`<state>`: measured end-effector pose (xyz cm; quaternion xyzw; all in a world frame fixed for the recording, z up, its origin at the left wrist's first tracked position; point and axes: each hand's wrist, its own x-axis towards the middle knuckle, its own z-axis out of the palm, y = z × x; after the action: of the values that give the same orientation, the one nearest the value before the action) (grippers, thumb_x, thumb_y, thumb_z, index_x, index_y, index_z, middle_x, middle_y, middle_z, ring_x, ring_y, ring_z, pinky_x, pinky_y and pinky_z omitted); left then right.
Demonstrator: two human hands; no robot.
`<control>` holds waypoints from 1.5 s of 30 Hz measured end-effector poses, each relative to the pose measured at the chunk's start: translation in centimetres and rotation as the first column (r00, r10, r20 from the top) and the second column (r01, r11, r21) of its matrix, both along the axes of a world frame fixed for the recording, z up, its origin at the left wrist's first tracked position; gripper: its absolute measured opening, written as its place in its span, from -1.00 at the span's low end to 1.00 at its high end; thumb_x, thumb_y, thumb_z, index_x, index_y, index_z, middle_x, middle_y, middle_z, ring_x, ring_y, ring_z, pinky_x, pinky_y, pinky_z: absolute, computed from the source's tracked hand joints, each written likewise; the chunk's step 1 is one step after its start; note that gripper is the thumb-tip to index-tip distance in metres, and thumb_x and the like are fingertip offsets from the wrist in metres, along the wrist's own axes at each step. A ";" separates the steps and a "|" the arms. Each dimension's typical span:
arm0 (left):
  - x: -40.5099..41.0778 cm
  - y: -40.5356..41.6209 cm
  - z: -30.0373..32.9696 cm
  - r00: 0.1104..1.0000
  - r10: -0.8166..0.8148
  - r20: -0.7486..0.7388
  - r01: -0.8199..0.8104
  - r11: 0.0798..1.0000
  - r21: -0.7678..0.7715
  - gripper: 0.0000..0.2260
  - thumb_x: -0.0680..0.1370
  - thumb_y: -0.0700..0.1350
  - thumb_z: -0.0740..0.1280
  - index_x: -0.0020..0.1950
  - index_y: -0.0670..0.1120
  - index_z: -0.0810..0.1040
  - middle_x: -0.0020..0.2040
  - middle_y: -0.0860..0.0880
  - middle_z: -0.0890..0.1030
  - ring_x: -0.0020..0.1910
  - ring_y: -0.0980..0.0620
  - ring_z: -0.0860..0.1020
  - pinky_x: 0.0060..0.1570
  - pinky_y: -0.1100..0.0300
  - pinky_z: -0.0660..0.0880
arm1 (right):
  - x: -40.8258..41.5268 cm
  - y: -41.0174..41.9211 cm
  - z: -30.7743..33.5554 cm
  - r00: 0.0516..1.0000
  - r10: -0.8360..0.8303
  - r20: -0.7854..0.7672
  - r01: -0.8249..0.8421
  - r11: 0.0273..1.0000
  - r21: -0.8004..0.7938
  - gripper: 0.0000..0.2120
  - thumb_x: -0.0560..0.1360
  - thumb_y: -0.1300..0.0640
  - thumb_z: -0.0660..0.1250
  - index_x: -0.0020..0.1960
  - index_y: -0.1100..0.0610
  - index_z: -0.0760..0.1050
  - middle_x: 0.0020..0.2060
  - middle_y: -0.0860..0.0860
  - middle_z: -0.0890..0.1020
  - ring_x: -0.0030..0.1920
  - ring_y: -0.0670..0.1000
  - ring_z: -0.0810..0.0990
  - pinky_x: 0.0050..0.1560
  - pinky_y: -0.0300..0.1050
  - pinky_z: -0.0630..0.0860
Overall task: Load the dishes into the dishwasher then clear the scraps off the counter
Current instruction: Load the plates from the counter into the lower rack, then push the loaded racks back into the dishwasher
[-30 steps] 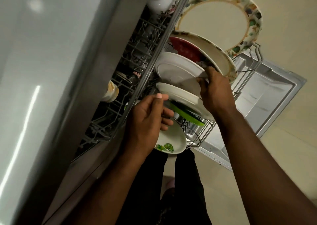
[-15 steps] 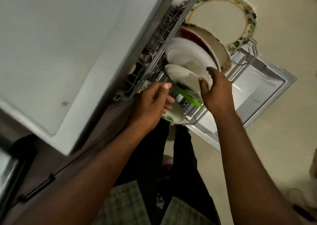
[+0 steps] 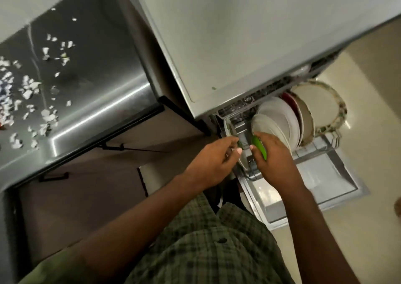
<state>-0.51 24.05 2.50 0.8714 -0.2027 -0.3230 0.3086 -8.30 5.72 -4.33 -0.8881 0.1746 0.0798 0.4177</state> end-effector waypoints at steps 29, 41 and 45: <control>-14.9 10.2 4.4 0.954 -0.003 0.300 -0.036 0.992 0.124 -0.35 0.70 0.21 0.15 0.69 -0.08 0.09 0.67 -0.08 0.21 0.65 -0.07 0.15 0.62 -0.04 0.15 | -8.2 8.0 10.2 0.874 0.480 -0.073 -0.482 0.843 -0.238 -0.49 0.68 -0.03 0.28 0.60 -0.01 0.32 0.57 0.05 0.37 0.55 0.10 0.34 0.55 0.12 0.31; -20.1 2.2 2.7 0.959 0.109 0.260 -0.154 0.975 0.160 -0.36 0.71 0.14 0.17 0.70 -0.10 0.07 0.68 -0.11 0.16 0.66 -0.11 0.11 0.62 -0.05 0.07 | -10.3 -0.3 10.1 0.792 0.605 -0.076 -0.603 0.758 -0.247 -0.52 0.67 0.02 0.31 0.57 0.00 0.37 0.52 0.07 0.44 0.52 0.12 0.38 0.54 0.08 0.32; -23.1 -2.9 2.2 0.938 0.218 0.268 -0.264 0.953 0.148 -0.35 0.69 0.15 0.21 0.69 -0.10 0.10 0.67 -0.12 0.20 0.65 -0.11 0.15 0.62 -0.10 0.14 | -12.6 -5.3 10.0 0.746 0.658 -0.099 -0.657 0.704 -0.268 -0.50 0.67 0.01 0.32 0.58 0.05 0.37 0.52 0.10 0.44 0.51 0.13 0.39 0.54 0.05 0.30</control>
<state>-23.65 21.15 4.75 0.9477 -0.1008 -0.1880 0.2374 -20.86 0.42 5.67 -0.9425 -0.1447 0.1952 0.2294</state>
